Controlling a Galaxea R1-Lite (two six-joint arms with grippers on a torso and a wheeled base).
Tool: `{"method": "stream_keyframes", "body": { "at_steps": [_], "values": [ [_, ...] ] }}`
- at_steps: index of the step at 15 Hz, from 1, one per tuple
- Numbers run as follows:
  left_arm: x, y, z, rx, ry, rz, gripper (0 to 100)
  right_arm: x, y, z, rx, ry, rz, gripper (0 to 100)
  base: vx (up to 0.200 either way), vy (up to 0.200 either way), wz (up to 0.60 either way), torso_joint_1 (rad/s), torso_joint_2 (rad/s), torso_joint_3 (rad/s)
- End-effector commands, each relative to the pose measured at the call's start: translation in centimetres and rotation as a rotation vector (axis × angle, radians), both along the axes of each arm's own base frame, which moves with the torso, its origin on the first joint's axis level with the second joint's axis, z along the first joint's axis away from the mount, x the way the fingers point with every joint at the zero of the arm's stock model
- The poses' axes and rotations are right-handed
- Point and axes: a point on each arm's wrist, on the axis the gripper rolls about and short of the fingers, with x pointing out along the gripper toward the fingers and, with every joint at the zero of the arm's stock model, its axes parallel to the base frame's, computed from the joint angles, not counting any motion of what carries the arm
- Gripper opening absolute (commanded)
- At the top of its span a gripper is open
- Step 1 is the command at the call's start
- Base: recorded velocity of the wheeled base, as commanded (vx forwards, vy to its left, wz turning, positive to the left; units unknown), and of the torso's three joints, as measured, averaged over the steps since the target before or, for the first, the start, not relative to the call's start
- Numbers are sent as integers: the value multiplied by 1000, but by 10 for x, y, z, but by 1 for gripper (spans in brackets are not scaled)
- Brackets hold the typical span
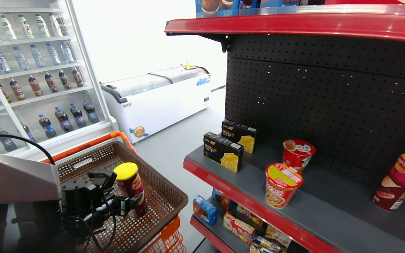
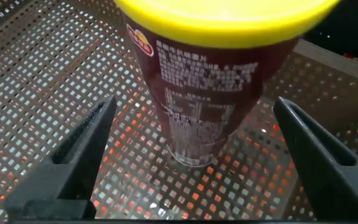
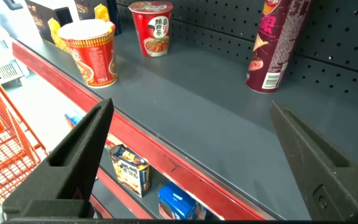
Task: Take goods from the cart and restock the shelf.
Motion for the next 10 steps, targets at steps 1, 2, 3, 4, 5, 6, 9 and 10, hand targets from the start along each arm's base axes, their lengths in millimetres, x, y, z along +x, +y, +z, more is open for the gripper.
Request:
{"method": "stream_keyframes", "body": {
  "at_steps": [1, 2, 3, 4, 5, 6, 9, 10],
  "values": [
    [6, 1, -6, 0, 0, 3, 100, 0, 0, 0, -1, -2, 0, 100, 0, 0, 0, 0, 0, 0],
    [10, 1, -6, 0, -11, 3, 100, 0, 0, 0, -1, 0, 0, 100, 0, 0, 0, 0, 0, 0],
    [13, 1, -6, 1, -20, 2, 100, 0, 0, 0, -1, 0, 0, 100, 0, 0, 0, 0, 0, 0],
    [18, 1, -6, 1, -34, 2, 100, 0, 0, 0, -1, 0, 0, 100, 0, 0, 0, 0, 0, 0],
    [20, 0, -8, 3, -37, 0, 100, 0, 0, 0, -1, -2, 0, 100, 0, 0, 0, 0, 0, 0],
    [24, 1, -7, 4, -53, 1, 100, 0, 0, 0, -1, 0, 0, 100, 0, 0, 0, 0, 0, 0],
    [33, 3, -10, 4, -71, 7, 100, 0, 0, 0, -1, -2, 0, 100, 0, 0, 0, 0, 0, 0],
    [33, 3, -11, 4, -70, 7, 100, 0, 0, 0, -1, 0, 0, 100, 0, 0, 0, 0, 0, 0]
  ]
}}
